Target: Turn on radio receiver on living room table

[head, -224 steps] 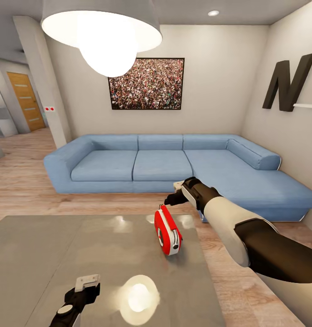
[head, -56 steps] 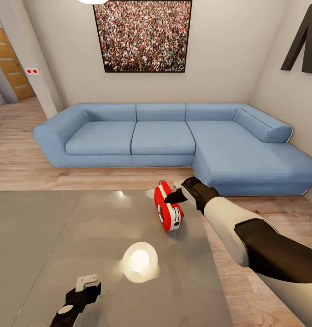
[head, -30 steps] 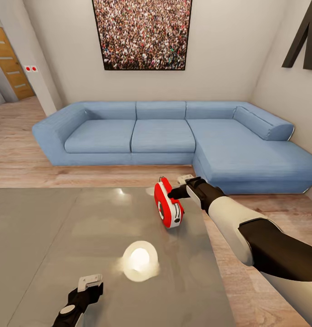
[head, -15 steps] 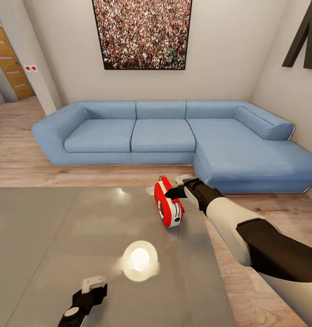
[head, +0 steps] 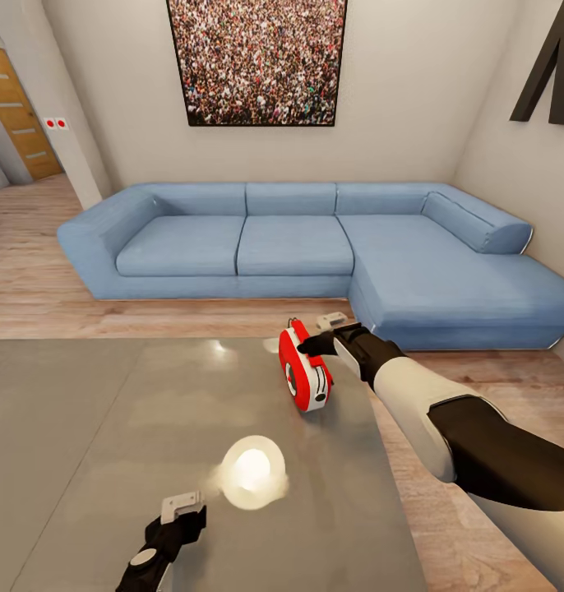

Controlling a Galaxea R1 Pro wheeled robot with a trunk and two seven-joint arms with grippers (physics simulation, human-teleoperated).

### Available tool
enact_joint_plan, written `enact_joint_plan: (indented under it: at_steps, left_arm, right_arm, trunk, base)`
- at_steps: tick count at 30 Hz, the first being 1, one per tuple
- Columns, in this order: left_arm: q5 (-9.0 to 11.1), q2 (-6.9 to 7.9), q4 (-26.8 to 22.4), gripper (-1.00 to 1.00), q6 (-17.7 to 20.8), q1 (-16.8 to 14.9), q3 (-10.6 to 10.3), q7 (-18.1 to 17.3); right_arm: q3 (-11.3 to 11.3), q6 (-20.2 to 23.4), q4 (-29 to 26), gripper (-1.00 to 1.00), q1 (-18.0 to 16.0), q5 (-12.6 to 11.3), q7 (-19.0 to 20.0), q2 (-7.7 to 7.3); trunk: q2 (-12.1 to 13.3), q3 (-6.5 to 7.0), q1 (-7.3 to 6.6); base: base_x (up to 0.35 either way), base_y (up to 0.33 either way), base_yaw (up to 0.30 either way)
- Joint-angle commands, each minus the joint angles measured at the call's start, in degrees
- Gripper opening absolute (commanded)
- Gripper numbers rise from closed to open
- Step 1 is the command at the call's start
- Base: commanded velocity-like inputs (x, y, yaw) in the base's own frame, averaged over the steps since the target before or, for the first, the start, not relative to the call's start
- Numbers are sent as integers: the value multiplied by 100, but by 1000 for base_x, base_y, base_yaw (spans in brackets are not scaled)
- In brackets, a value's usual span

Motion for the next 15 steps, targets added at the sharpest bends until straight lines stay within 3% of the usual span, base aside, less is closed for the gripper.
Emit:
enact_joint_plan:
  at_steps: [1, 13, 14, 15]
  left_arm:
    - [9, -1, -33, 100, 33, 0, 7, 0]
    - [22, -16, -419, 100, 418, 0, 28, 4]
    - [22, -16, -1739, 100, 1135, 0, 30, 5]
    - [22, -14, -1742, 100, 1140, -2, 38, 9]
  right_arm:
    - [2, -33, 0, 100, 0, 0, 3, 4]
    - [11, -150, 0, 100, 0, 2, 24, 12]
    - [12, -150, 0, 100, 0, 2, 25, 12]
    - [12, -148, 0, 100, 0, 2, 25, 12]
  trunk:
    - [0, 0, 0]
    - [0, 0, 0]
    - [0, 0, 0]
    - [0, 0, 0]
  base:
    - [0, 0, 0]
    - [0, 0, 0]
    - [0, 0, 0]
    - [0, 0, 0]
